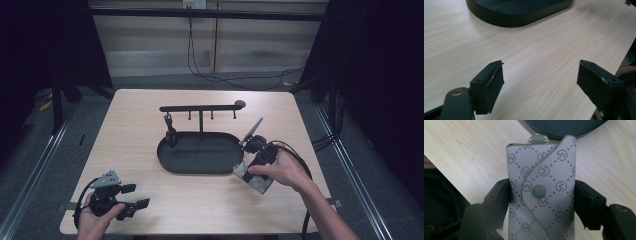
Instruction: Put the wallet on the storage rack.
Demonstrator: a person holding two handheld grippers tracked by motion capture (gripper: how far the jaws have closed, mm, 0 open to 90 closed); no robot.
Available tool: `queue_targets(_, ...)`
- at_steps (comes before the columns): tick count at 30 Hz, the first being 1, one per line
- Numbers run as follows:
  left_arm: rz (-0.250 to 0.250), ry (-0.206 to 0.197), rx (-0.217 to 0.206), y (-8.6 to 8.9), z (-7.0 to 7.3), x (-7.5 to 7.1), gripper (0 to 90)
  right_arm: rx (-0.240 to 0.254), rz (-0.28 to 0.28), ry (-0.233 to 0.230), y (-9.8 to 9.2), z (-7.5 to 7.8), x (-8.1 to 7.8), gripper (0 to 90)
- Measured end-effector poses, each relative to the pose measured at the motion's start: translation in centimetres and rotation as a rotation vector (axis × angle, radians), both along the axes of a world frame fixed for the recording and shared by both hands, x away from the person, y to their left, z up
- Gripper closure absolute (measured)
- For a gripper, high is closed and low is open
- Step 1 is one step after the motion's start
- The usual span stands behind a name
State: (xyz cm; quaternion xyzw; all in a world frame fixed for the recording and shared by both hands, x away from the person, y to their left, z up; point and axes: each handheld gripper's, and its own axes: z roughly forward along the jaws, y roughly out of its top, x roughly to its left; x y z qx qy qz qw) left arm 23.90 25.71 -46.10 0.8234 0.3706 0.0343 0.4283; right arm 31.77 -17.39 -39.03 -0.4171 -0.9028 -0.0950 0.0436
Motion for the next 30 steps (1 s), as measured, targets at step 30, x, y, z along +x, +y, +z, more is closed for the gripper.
queue_targets(30, -0.017, -0.018, 0.014, -0.1, 0.2, -0.2, 20.9, 0.138, -0.242, -0.071, -1.7, 1.3, 4.6, 33.9)
